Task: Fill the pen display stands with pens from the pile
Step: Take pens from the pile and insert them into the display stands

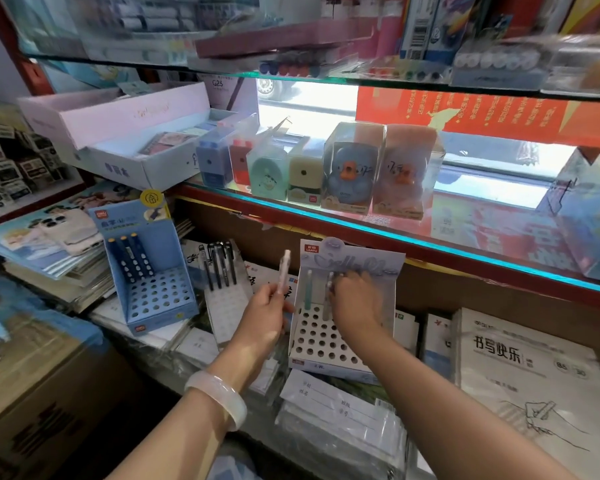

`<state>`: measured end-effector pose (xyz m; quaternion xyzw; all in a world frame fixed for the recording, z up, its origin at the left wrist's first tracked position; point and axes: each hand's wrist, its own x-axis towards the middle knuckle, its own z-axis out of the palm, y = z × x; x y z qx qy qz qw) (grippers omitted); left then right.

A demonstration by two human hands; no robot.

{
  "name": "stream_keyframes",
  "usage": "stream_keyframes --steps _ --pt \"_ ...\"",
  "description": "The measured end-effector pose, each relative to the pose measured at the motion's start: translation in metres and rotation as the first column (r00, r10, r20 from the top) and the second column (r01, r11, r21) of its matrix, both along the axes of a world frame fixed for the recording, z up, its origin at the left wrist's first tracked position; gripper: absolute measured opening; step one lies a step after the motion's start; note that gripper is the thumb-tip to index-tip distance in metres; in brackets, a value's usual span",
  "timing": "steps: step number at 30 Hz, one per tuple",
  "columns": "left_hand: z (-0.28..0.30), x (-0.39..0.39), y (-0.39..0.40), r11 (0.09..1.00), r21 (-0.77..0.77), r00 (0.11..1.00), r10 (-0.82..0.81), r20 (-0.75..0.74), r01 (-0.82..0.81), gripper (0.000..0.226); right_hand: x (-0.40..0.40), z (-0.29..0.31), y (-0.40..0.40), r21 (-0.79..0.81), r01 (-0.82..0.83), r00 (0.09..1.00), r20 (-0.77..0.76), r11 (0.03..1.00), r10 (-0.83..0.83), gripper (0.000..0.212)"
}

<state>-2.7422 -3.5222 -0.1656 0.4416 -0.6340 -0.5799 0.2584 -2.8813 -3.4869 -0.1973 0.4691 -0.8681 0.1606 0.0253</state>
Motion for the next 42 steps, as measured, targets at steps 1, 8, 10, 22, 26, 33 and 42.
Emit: stream_keyframes --steps 1,8,10,22,26,33,42 --pt "0.001 0.000 0.002 1.000 -0.018 1.000 -0.012 0.014 0.012 0.020 0.001 0.000 0.000 0.005 -0.005 1.000 0.006 1.000 0.005 0.022" --pt "0.008 0.003 0.007 0.999 0.009 0.999 -0.036 -0.009 0.036 0.018 -0.009 0.007 0.017 -0.318 0.100 0.850 0.519 0.943 0.085 0.013" --pt "0.008 0.000 0.011 0.997 0.038 0.997 -0.067 -0.039 0.068 0.017 -0.008 0.016 0.029 -0.388 0.116 0.710 0.676 0.914 0.197 0.017" --pt "0.011 -0.015 0.023 0.959 -0.003 0.953 -0.280 0.114 0.282 0.028 -0.017 0.030 0.060 -0.460 0.045 0.467 0.794 0.887 0.389 0.008" --pt "0.014 -0.008 0.012 0.962 -0.035 0.938 -0.256 0.233 0.271 0.034 -0.037 0.015 0.074 -0.464 0.144 0.661 0.702 0.874 0.264 0.009" --pt "0.036 0.026 -0.015 0.978 -0.110 0.964 -0.152 0.218 0.179 0.017 -0.037 -0.022 0.073 -0.325 0.045 0.904 0.415 0.945 0.099 0.004" --pt "0.029 0.079 -0.033 0.996 -0.080 0.973 -0.018 0.229 0.037 0.020 -0.037 -0.022 0.060 -0.232 0.047 0.924 0.379 0.972 0.045 0.010"
